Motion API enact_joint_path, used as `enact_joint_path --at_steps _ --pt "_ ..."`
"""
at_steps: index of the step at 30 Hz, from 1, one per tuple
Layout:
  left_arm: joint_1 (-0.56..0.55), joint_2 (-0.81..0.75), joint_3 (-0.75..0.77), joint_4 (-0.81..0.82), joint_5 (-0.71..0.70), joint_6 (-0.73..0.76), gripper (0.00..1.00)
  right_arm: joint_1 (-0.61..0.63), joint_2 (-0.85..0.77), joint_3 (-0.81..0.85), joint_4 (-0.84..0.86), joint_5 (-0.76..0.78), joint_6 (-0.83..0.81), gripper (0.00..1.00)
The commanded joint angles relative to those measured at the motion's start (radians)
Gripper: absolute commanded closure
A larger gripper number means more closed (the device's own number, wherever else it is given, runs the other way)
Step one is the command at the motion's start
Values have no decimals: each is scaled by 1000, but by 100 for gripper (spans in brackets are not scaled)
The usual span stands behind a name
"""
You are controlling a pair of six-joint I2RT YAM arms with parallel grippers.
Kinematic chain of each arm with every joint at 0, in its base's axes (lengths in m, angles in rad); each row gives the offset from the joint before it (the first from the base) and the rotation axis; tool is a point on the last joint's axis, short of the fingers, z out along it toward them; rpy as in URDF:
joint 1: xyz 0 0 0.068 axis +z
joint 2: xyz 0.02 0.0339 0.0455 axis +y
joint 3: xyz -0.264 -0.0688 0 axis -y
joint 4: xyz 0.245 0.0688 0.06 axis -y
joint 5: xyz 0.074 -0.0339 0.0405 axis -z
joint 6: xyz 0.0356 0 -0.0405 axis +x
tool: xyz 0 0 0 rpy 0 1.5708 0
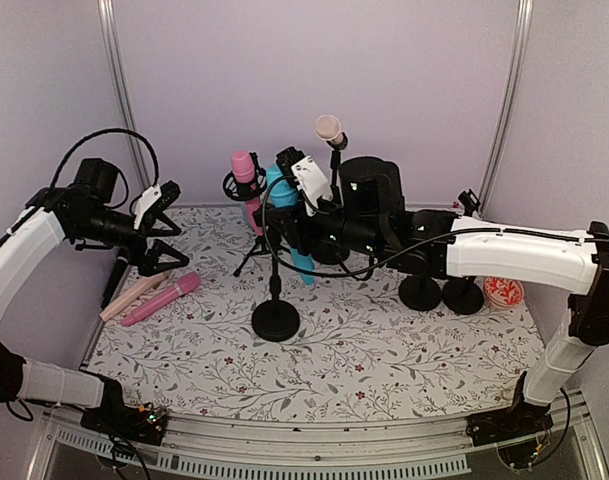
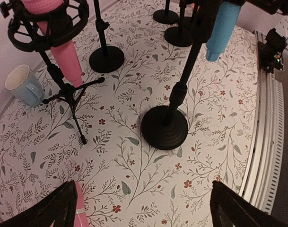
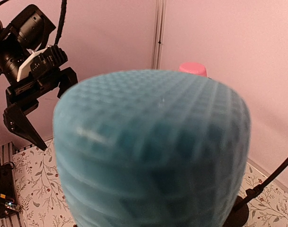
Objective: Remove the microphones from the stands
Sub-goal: Place the microphone stand with the microphone at the center of the board.
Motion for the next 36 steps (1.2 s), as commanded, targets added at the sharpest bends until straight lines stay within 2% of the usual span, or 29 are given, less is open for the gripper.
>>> enact_joint_path --at_steps 1,7,20,25,26,27,28,29,30,32,36 --pt "-13 -29 6 -30 98 39 1 2 37 119 35 -86 -20 100" --pt "-18 -42 7 -26 189 57 1 2 90 137 34 -133 -21 100" --pt "-73 3 12 33 202 -3 1 17 109 2 292 -227 8 100" --pt "-108 29 22 48 202 -12 1 32 124 -17 314 -238 1 98" --pt "-113 33 26 53 205 -11 1 33 126 -17 314 -240 1 91" --pt "-118 39 30 53 206 -8 1 32 123 -17 313 -239 3 76" --pt "-125 44 37 53 207 -6 1 33 118 -15 313 -235 5 55" --pt "-130 51 45 53 206 -4 1 33 110 -16 313 -233 6 38" --pt "-137 58 54 53 206 -2 1 33 98 -15 312 -235 7 30" --pt "-147 73 71 54 209 5 1 33 81 -13 310 -239 8 26" --pt "-174 106 91 72 218 12 1 34 62 9 268 -241 -1 27"
